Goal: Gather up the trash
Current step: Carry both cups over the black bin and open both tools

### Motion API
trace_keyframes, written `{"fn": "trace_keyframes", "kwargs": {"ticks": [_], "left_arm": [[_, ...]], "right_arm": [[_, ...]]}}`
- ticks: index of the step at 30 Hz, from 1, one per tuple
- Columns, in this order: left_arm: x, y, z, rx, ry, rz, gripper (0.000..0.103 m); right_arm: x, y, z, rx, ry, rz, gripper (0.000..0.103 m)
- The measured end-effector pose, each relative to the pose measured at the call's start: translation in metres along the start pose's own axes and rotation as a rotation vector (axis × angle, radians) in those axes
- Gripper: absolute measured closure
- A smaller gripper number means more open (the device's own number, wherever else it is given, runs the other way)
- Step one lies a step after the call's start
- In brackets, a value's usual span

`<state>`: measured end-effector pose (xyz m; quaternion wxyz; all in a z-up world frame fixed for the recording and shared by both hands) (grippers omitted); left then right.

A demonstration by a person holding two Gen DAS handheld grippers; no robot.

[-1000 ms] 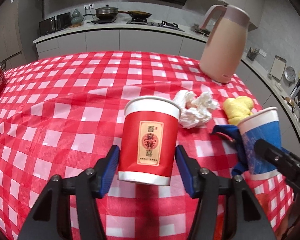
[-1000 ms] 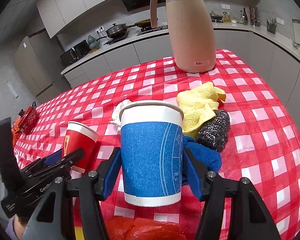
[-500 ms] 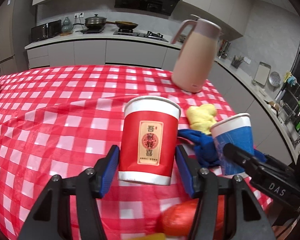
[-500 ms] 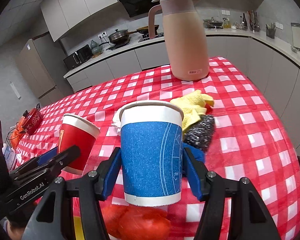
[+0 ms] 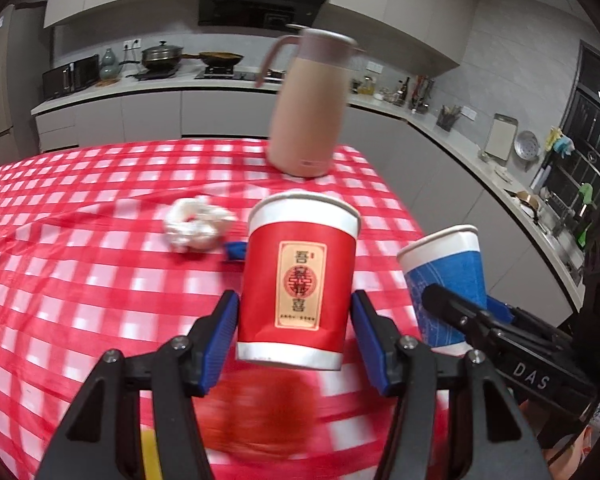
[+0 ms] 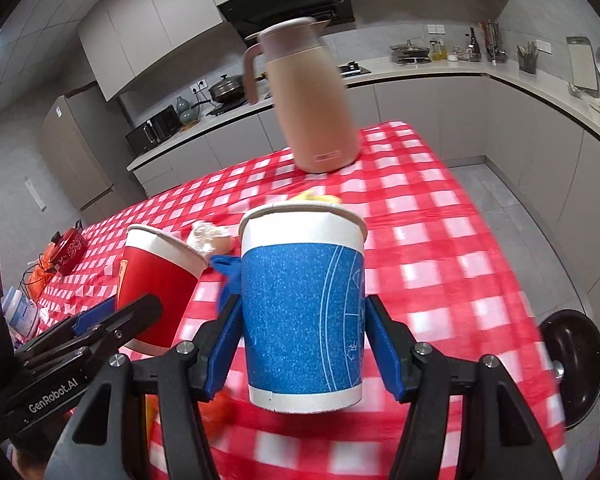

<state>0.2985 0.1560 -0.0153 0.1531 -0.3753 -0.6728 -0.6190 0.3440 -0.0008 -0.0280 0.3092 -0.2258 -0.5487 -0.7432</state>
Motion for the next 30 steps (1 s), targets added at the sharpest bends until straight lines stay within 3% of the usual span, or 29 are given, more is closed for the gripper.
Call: {"fn": "trace_keyframes", "kwargs": {"ticks": [7,19,24,30], "left_arm": [[-0.013,-0.009,-0.089,-0.060,-0.081,0.022,0.045],[-0.072,-0.040,-0.279,-0.214,-0.308,0.149,0.045],[-0.106,-0.061,-0.327,-0.220,-0.319,0.230,0.045],[-0.146,-0.091,-0.357,-0.204,-0.246,0.307,0.045]], "right_arm": [[0.045,-0.002,-0.082,-0.056,-0.050,-0.031,0.040],[0.138,-0.039,-0.293,-0.288,-0.297,-0.067,0.040],[0.142,-0.064,-0.361,-0.346,-0.352,-0.015,0.040],[0.115,-0.089,-0.411,-0.360,-0.335,0.070,0.040]]}}
Point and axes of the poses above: each gripper's, at about its wrist camera, not at the fingertips, and x roughly against the way its jaws point, z to its left, y to its top, the point moved 2 cm from there along -x, roughly the way its jaws point, and after that the axes turned 2 degrees about -x, right-handed, at the moved point
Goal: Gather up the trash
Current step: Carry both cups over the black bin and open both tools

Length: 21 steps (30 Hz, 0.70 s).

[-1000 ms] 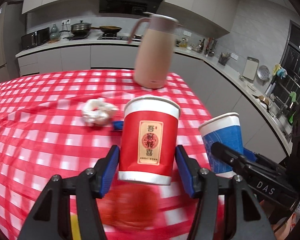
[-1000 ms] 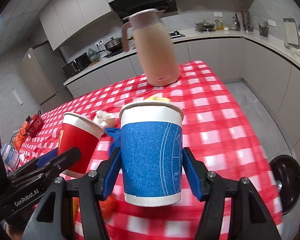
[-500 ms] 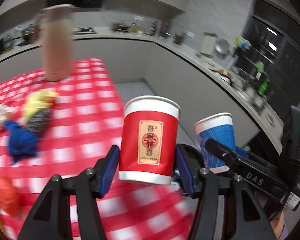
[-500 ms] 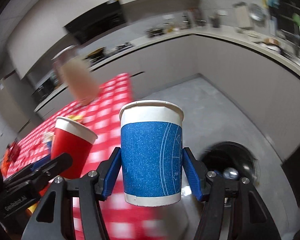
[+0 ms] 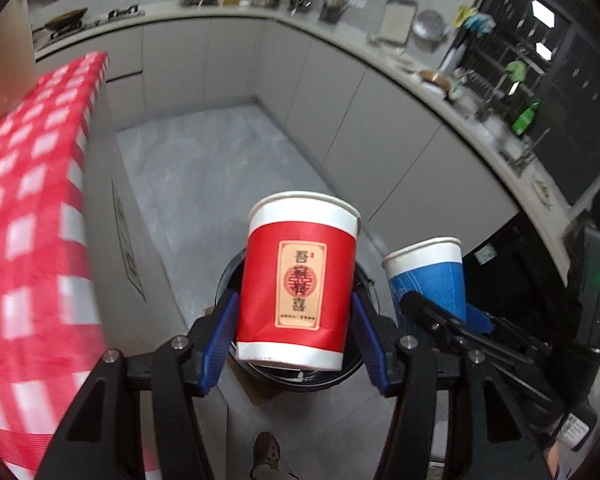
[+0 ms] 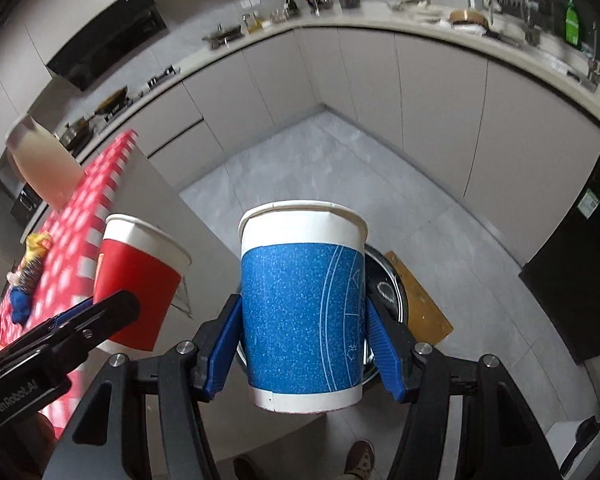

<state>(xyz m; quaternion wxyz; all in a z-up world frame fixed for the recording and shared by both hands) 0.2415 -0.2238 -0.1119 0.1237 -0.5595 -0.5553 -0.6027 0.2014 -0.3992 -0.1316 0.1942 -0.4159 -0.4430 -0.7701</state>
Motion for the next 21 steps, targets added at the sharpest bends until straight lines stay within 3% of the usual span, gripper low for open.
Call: {"fn": "trace_keyframes", "kwargs": {"ticks": [5,11,16,21], "left_arm": [[-0.034,-0.008,-0.003,0.054,0.046,0.051,0.042],[-0.057,-0.009,0.003,0.136,0.068,0.103,0.037],[-0.013,0.002,-0.003,0.117,0.080,-0.027,0.036],[0.041,0.010,-0.001,0.076,0.082,-0.103,0.035]], "right_arm": [[-0.039,-0.002,-0.021,0.008,0.034,0.078,0.039],[-0.073,0.002,-0.038,0.010,0.047,0.126,0.027],[-0.052,0.012,-0.038,0.002,0.044,0.049,0.027],[-0.014,0.018,-0.017,0.029,0.041,-0.021,0.027]]}}
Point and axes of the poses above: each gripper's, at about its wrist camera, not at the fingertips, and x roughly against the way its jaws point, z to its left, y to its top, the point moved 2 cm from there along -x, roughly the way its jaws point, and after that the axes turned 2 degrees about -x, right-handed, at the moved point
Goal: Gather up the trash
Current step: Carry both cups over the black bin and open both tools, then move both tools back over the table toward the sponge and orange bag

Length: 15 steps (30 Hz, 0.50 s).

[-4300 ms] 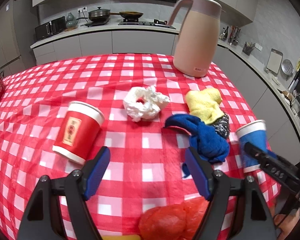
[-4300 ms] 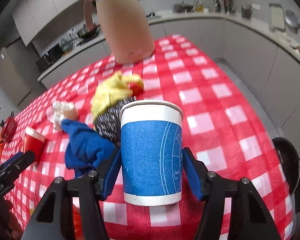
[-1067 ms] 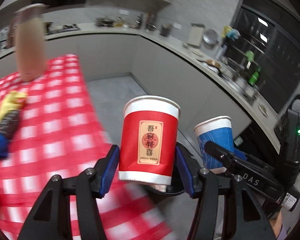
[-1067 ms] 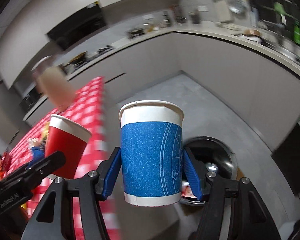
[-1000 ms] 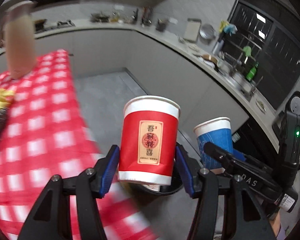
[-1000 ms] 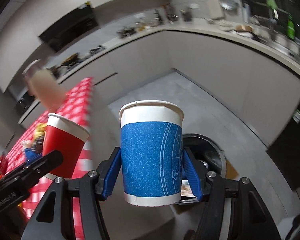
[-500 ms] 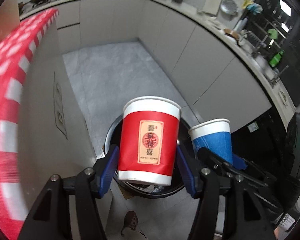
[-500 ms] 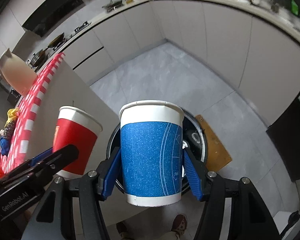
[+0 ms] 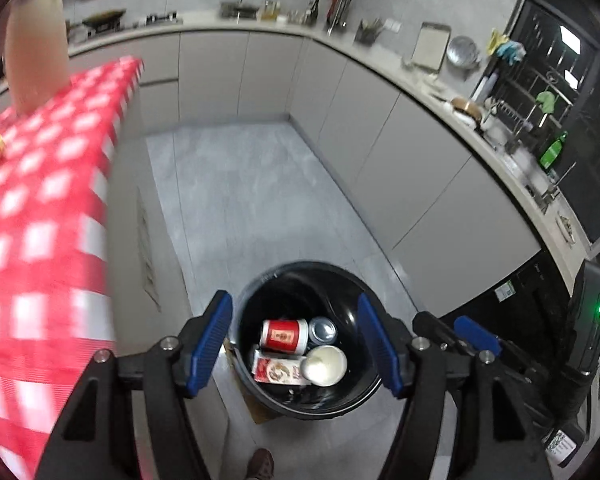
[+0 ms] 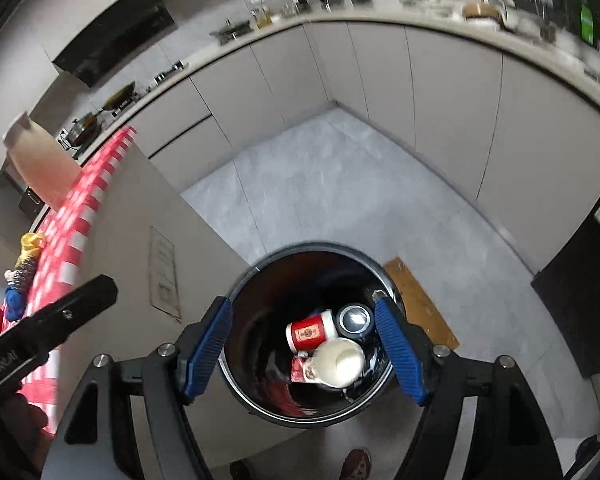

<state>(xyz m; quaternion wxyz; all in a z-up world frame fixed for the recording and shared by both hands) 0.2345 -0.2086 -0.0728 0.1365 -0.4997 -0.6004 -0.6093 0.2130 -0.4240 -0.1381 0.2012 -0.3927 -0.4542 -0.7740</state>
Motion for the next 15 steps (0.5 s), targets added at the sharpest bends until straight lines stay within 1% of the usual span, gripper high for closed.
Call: {"fn": "trace_keyframes", "kwargs": {"ticks": [4,7,8,12,15], "left_arm": [[0.036,0.001,0.023,0.013,0.006,-0.031,0.033],[0.061,-0.003,0.057,0.026,0.030,-0.042,0.031],[0.061,-0.002,0.066,0.031,0.036,-0.042,0.031],[0.079,-0.007,0.102,0.056,0.074,-0.048,0.031],[0.099,-0.015,0.131,0.080,0.106,-0.060,0.029]], "right_arm": [[0.034,-0.001,0.036,0.036,0.027,-0.038,0.027],[0.049,-0.005,0.071,0.068,0.050,-0.053,0.027],[0.055,-0.009,0.086,0.077,0.064,-0.057,0.027],[0.064,-0.023,0.135,0.113,0.096,-0.054,0.027],[0.067,-0.035,0.176,0.134,0.123,-0.050,0.027]]}}
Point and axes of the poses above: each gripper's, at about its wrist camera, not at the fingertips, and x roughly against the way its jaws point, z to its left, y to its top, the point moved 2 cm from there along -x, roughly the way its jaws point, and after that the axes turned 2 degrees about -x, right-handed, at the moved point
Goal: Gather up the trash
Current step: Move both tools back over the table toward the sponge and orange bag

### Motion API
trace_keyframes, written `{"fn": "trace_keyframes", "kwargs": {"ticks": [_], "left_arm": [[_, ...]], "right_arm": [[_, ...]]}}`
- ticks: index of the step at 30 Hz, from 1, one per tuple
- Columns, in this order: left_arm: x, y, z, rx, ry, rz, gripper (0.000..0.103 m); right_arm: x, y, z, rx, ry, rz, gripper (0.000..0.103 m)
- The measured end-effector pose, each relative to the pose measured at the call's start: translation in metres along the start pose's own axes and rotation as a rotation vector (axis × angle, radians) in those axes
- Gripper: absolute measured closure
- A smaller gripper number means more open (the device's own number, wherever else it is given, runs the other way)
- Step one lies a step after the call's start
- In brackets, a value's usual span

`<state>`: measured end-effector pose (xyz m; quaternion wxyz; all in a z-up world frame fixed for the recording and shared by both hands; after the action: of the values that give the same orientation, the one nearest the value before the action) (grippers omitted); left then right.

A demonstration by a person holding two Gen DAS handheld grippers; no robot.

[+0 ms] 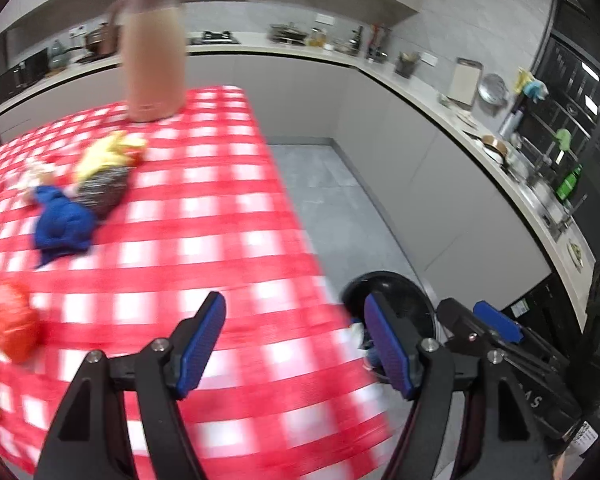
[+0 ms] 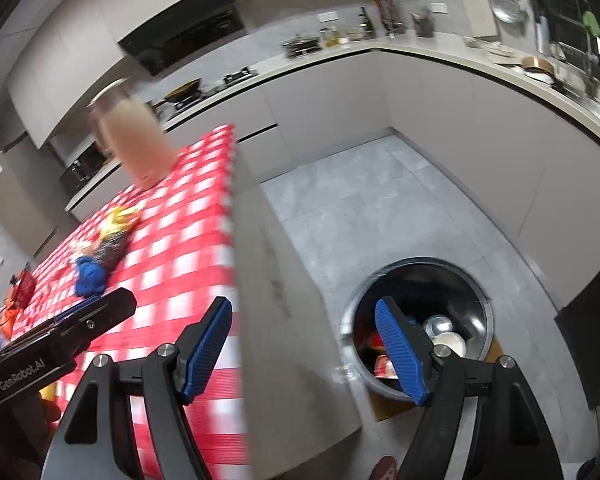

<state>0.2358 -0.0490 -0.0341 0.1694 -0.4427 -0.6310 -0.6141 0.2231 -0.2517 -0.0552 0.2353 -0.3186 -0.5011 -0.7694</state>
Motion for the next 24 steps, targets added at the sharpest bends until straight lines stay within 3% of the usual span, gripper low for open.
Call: {"fn": "trace_keyframes", "kwargs": {"ticks": [13,24], "left_arm": [[0.060,-0.027,0.153,0.099,0.155,-0.045,0.029],[0.076,-0.049,0.261,0.106,0.190,-0.033,0.029]], "right_arm": [[-0.014,-0.039,0.175,0.145,0.135,0.027,0.027],[-0.051,-0.085,0.294,0.196,0.179,0.062,0.026]]}}
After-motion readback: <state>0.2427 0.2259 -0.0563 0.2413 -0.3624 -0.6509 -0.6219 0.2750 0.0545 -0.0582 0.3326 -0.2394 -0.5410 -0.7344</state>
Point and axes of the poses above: each gripper's, at about its wrist camera, not at the fingertips, and x roughly against the way its jaws point, z to its left, y to its top, the point moved 2 cm from there along -x, roughly the way its jaws point, and after that the axes turned 2 degrees about -x, right-handed, at the moved point
